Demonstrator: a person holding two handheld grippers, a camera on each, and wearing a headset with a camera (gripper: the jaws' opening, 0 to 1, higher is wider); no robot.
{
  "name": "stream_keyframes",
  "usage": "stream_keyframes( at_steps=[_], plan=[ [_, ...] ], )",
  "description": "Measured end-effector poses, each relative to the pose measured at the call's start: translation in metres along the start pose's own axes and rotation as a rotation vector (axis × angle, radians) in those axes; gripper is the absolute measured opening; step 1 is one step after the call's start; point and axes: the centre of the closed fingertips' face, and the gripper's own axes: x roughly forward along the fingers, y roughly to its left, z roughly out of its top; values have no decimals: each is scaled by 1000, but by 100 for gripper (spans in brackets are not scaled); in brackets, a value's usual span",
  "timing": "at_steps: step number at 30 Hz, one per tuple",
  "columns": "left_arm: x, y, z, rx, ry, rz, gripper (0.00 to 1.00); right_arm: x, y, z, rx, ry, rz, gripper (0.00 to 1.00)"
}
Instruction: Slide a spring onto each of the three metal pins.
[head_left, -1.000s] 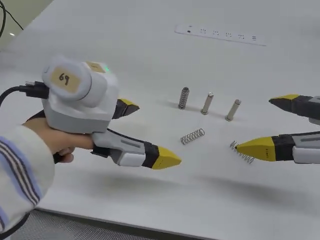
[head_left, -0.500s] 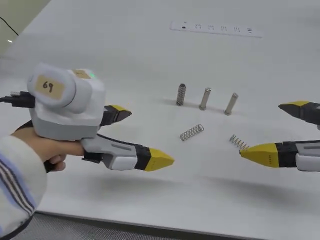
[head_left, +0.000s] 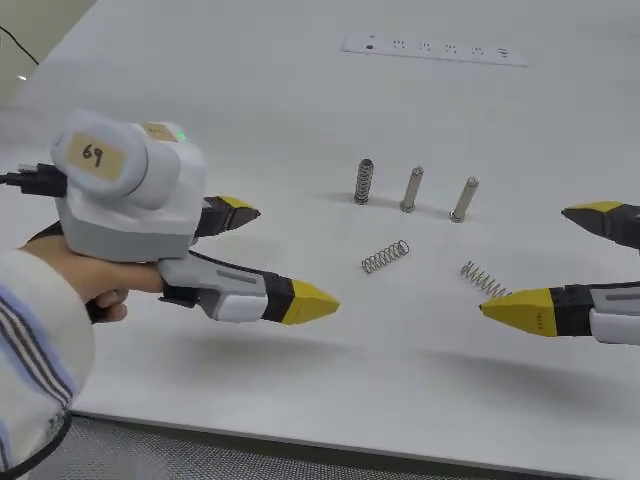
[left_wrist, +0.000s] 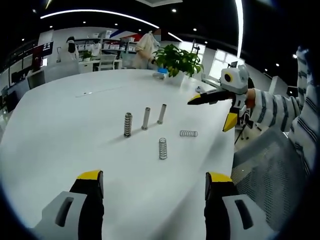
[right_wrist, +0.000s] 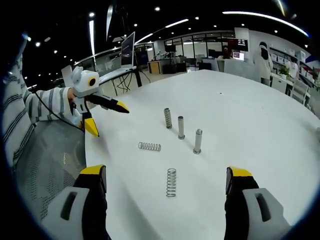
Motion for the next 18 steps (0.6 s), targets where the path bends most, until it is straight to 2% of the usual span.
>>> stream_keyframes(
  at_steps=[3,5,7,15,18],
  plan=[
    [2,3,2,24,8,-5,78,-1,2,-1,-1,4,-3,98],
    [4,0,8,22,-20,-31,77,-1,4,-2,-2,9,-1,98],
    [6,0,10,20,-30,-43,73,-2,5,-2,-2,10,0,98],
    [20,-1,14,21,-35,-64,66,-1,9,1,-1,-1,10,97],
    [26,-3,12,31,-23,-69,63,-1,9,1,1,-2,9,96]
  ],
)
